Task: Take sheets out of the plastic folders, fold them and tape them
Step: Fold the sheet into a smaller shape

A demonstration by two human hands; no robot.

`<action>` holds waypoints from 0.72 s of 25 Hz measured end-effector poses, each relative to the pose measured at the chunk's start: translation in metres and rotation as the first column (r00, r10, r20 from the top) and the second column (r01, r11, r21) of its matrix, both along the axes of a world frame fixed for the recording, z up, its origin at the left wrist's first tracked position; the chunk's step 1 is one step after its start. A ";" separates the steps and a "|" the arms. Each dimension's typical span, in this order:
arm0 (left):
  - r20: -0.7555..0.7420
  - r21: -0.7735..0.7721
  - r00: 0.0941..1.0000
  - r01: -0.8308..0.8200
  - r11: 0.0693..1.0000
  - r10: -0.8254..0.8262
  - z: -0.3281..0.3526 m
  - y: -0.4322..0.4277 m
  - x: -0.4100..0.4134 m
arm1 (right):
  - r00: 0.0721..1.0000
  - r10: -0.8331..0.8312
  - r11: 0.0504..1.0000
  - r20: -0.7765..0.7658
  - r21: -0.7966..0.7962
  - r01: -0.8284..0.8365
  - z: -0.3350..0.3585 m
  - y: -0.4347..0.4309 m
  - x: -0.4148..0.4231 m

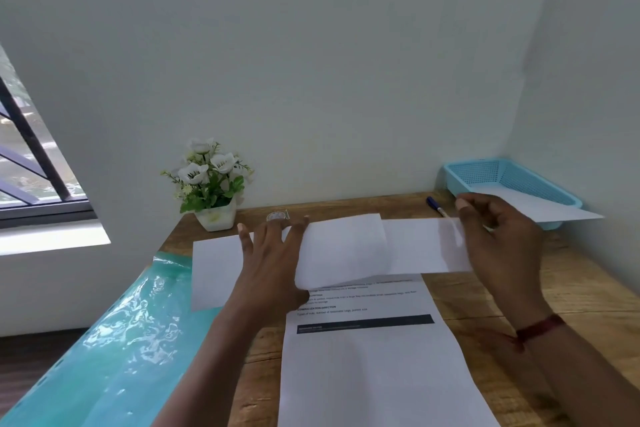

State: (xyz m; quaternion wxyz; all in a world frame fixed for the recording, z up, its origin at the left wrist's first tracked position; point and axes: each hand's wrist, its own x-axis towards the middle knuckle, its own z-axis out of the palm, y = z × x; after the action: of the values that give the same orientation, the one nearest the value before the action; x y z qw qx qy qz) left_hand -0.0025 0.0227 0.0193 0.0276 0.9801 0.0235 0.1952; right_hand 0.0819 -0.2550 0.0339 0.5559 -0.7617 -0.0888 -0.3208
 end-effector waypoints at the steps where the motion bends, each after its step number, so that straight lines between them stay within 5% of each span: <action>1: 0.011 -0.022 1.000 -0.024 0.999 0.025 0.000 0.002 0.001 | 0.999 0.001 0.997 -0.050 0.075 0.002 0.001 -0.004 0.002; 6: 0.040 -0.118 0.995 -0.082 0.990 0.087 -0.003 0.007 0.002 | 0.900 0.236 0.942 -0.367 0.312 -0.120 -0.010 -0.002 0.016; 18: 0.071 -0.080 0.997 -0.007 0.997 0.012 -0.004 -0.016 0.002 | 0.804 0.475 0.863 -0.358 0.368 -0.346 -0.014 0.018 0.007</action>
State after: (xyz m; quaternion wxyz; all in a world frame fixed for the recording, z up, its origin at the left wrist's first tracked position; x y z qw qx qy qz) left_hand -0.0008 0.0070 0.0150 0.0667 0.9705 0.0350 0.2290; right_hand 0.0889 -0.2369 0.0201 0.7216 -0.6874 -0.0792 -0.0217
